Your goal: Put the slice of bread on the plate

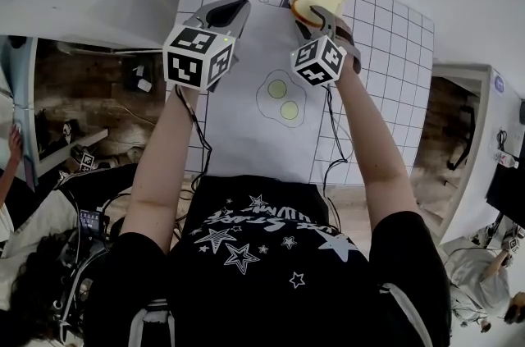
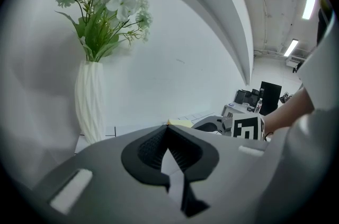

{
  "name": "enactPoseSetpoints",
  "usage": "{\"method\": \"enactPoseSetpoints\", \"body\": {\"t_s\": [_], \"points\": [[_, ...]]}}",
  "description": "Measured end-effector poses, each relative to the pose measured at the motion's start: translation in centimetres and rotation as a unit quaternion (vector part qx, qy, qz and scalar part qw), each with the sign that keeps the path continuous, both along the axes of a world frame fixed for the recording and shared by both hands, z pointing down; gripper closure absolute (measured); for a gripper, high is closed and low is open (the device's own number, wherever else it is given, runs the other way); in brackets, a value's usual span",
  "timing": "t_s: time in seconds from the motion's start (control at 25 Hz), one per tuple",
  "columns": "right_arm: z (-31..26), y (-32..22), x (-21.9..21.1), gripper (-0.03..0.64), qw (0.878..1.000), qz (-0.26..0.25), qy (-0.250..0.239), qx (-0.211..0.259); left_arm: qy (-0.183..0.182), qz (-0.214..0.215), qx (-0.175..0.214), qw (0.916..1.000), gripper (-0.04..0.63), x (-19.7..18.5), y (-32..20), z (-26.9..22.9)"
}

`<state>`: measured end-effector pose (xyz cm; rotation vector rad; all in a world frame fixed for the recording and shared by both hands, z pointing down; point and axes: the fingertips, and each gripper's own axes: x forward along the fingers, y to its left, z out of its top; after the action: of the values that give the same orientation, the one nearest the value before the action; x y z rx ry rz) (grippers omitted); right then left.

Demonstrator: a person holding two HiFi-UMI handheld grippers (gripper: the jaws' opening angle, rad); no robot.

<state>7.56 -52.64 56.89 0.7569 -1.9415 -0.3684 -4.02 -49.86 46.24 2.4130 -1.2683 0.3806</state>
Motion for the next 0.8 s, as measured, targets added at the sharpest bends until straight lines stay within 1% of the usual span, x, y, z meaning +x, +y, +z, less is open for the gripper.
{"method": "enactPoseSetpoints", "body": {"t_s": [0.08, 0.16, 0.24, 0.36, 0.48, 0.52, 0.64, 0.8], "points": [[-0.5, 0.3, -0.1, 0.419, 1.0, 0.005, -0.002, 0.005, 0.002, 0.001, 0.001, 1.0, 0.586, -0.1, 0.2, -0.2], [-1.5, 0.5, -0.3, 0.42, 1.0, 0.019, -0.017, 0.01, 0.005, 0.003, 0.003, 1.0, 0.586, -0.1, 0.5, -0.5], [-2.9, 0.8, -0.5, 0.42, 0.998, 0.042, -0.046, 0.013, 0.009, 0.007, 0.006, 0.9999, 0.586, -0.1, 0.8, -0.8], [-5.3, 1.5, -0.9, 0.42, 0.992, 0.077, -0.096, 0.015, 0.015, 0.015, 0.011, 0.9997, 0.586, -0.1, 1.3, -1.3], [-7.4, 2.8, -1.6, 0.424, 0.988, 0.089, -0.121, 0.025, 0.023, 0.022, 0.018, 0.9993, 0.586, -0.2, 2.1, -1.9], [-8.1, 3.3, -1.8, 0.433, 0.987, 0.092, -0.127, 0.028, 0.025, 0.023, 0.02, 0.9992, 0.586, -0.2, 2.4, -2.1], [-9.8, 4.9, -2.4, 0.514, 0.983, 0.106, -0.144, 0.041, 0.025, 0.008, 0.033, 0.9991, 0.586, -1.2, 3.0, -2.4], [-11.3, 7.5, -3.4, 0.569, 0.98, 0.112, -0.154, 0.055, 0.023, -0.013, 0.037, 0.999, 0.586, -3.6, 3.7, -2.6]]}}
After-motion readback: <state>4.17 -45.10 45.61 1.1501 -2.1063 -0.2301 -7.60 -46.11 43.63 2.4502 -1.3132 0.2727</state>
